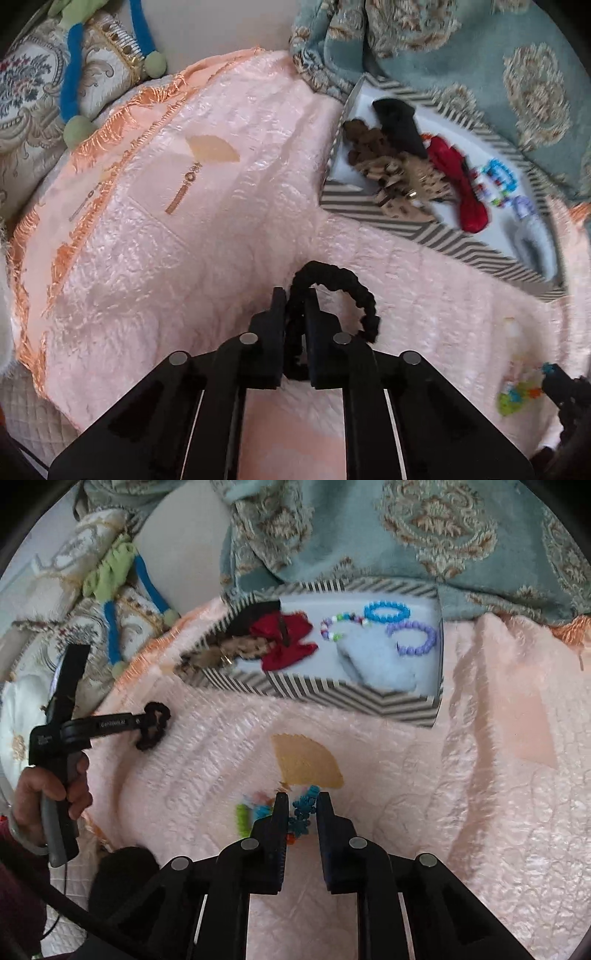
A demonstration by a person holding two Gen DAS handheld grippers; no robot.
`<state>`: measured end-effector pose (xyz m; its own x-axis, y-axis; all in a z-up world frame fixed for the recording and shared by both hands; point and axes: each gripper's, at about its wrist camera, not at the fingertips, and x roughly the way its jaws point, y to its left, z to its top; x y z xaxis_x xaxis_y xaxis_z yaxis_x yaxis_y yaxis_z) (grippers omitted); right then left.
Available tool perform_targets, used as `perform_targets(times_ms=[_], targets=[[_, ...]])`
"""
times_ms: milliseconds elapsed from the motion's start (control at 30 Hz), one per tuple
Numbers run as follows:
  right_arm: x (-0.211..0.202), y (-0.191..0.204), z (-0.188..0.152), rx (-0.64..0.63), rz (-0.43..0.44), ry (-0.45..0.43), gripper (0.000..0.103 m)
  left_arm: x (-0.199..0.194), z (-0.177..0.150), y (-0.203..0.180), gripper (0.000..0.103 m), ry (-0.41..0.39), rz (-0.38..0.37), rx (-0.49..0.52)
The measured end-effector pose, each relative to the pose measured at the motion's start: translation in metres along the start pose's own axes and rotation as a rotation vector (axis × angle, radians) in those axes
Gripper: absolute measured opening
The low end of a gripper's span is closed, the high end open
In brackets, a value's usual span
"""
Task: Organize jewelry
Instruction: 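Grasp black scrunchie with left tool while right tool grasps green-blue beaded keychain, then drop black scrunchie into tray with left tool while right tool drops keychain there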
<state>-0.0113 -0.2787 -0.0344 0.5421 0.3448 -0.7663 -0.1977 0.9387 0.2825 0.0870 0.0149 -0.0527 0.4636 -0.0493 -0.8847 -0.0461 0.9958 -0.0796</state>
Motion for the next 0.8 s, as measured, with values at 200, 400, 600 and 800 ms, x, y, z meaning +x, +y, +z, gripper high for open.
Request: perform_targets(times_ms=[200,400,600,800], targets=[[-0.034,0.012,0.012,-0.020,0.021,-0.073,0.014,-0.042,0.000,-0.011,0.007,-0.053,-0.072,0.028],[-0.053,0.011,0.023,-0.013,0.019,-0.117,0.014,-0.072,0.004,-0.024,0.007,-0.101,-0.101,0.047],[-0.068,0.009,0.036,-0.020,0.010,-0.141,0.014,-0.092,0.011,-0.043,0.007,-0.144,-0.116,0.085],[-0.074,0.007,0.049,-0.035,-0.008,-0.155,0.014,-0.096,0.017,-0.065,0.007,-0.172,-0.104,0.122]])
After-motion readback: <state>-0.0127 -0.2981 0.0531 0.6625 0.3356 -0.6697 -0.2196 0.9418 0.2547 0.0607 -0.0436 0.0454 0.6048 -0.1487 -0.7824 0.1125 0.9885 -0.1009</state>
